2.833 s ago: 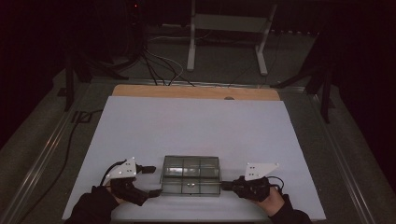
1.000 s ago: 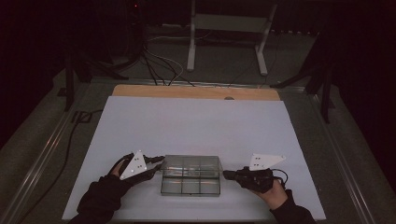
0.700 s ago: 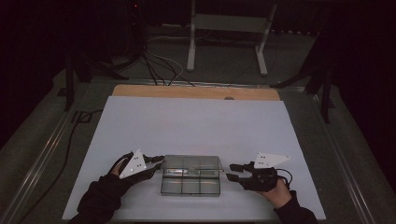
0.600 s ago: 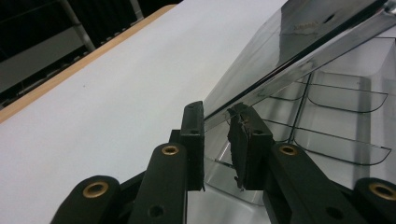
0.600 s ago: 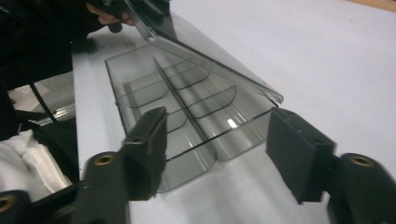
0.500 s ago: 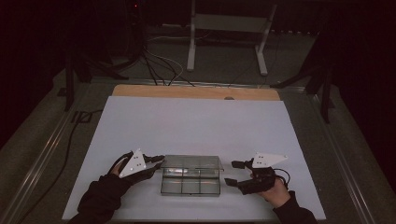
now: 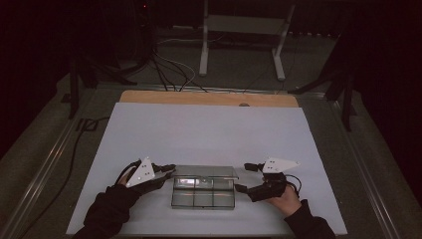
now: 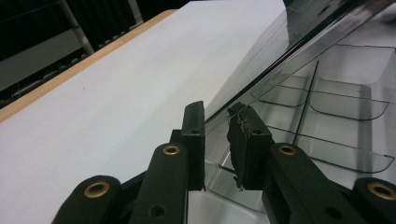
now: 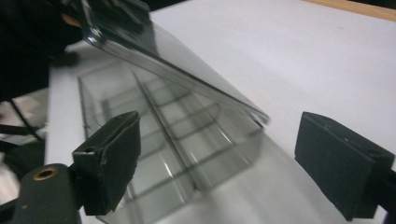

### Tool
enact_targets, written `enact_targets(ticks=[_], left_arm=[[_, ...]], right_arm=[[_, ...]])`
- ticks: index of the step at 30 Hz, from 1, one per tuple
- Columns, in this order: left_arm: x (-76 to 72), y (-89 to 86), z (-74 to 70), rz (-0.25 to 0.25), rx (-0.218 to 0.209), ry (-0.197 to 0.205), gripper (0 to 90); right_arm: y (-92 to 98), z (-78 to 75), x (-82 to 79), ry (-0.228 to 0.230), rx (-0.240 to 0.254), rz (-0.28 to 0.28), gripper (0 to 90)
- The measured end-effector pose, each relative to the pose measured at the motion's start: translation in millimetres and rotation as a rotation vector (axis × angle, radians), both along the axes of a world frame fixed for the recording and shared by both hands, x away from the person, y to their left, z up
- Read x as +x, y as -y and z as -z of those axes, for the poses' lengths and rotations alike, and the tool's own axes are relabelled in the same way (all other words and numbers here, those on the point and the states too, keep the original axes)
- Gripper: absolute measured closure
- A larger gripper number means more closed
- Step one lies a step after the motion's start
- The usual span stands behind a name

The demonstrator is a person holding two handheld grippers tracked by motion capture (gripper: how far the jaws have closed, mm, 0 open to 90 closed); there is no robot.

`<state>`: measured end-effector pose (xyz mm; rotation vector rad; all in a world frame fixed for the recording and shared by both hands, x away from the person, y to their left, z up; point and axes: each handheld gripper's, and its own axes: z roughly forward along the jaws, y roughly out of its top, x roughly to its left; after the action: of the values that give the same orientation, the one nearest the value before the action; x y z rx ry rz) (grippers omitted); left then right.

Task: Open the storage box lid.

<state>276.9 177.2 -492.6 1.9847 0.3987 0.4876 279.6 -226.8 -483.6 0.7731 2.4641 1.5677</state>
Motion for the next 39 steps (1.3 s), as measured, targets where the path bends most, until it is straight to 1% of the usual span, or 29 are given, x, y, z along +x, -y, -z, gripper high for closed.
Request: enact_targets(ticks=[1,2,3,4,5,6,7,8,11,12,13,14,15,18,21,24,27,31,37,39], left_arm=[[0.1,0.2,-0.1,-0.001,0.0,0.001,77.6],[0.2,0.3,-0.2,-0.002,0.001,0.002,77.6],[0.4,0.4,-0.3,-0.003,-0.001,0.002,77.8],[0.7,0.3,-0.4,-0.003,-0.002,0.0,77.9],[0.9,0.3,-0.4,-0.004,-0.005,-0.002,77.9],[1.2,0.2,-0.5,-0.003,-0.007,-0.004,77.9],[1.5,0.1,-0.5,-0.006,-0.01,-0.005,77.9],[1.8,0.0,-0.7,-0.007,-0.012,-0.007,78.2],[2.7,0.1,-1.1,-0.01,-0.018,-0.015,78.3],[3.0,0.0,-1.3,-0.011,-0.02,-0.017,78.4],[3.0,0.0,-1.3,-0.011,-0.02,-0.017,78.5],[3.7,0.0,-1.5,-0.013,-0.026,-0.021,78.5],[4.0,0.0,-1.7,-0.014,-0.026,-0.021,78.6],[4.9,0.0,-2.2,-0.019,-0.03,-0.023,79.2],[6.4,-0.2,-2.7,-0.024,-0.035,-0.028,80.1],[8.9,-1.4,-3.2,-0.036,-0.048,-0.038,82.6],[11.6,-1.8,-3.2,-0.042,-0.059,-0.047,83.4],[14.1,-0.1,-3.4,-0.054,-0.058,-0.05,83.5],[17.0,1.2,-3.5,-0.07,-0.071,-0.057,83.5],[19.0,1.7,-3.3,-0.078,-0.076,-0.062,83.5]], right_arm=[[-1.4,0.3,1.2,-0.004,0.014,-0.012,16.0],[-3.6,0.6,2.1,0.001,0.011,-0.007,19.8],[-6.1,0.8,3.3,0.007,-0.002,0.003,25.2],[-7.4,1.1,4.4,0.012,-0.007,0.0,29.1],[-8.4,1.3,5.3,0.019,-0.007,0.005,35.4],[-8.9,1.4,6.2,0.028,-0.009,0.014,41.7],[-8.9,1.3,6.6,0.044,-0.007,0.012,45.9],[-9.4,1.1,6.5,0.07,-0.018,0.026,49.0],[-12.2,0.5,6.0,0.123,-0.055,0.05,55.5],[-13.2,0.5,5.9,0.127,-0.057,0.055,57.4],[-13.2,0.5,5.9,0.127,-0.057,0.055,57.4],[-13.9,0.4,6.2,0.12,-0.051,0.054,58.6],[-15.7,0.7,7.1,0.118,-0.059,0.061,62.9],[-17.7,1.3,8.2,0.123,-0.063,0.072,68.1],[-20.4,1.4,10.1,0.113,-0.063,0.084,71.2],[-22.7,1.5,11.2,0.13,-0.075,0.104,73.2],[-23.3,1.2,12.6,0.13,-0.077,0.116,74.8],[-24.0,1.0,14.1,0.126,-0.074,0.128,75.4],[-25.1,0.6,16.1,0.122,-0.07,0.146,76.3],[-26.1,0.6,17.9,0.112,-0.063,0.16,76.7]])
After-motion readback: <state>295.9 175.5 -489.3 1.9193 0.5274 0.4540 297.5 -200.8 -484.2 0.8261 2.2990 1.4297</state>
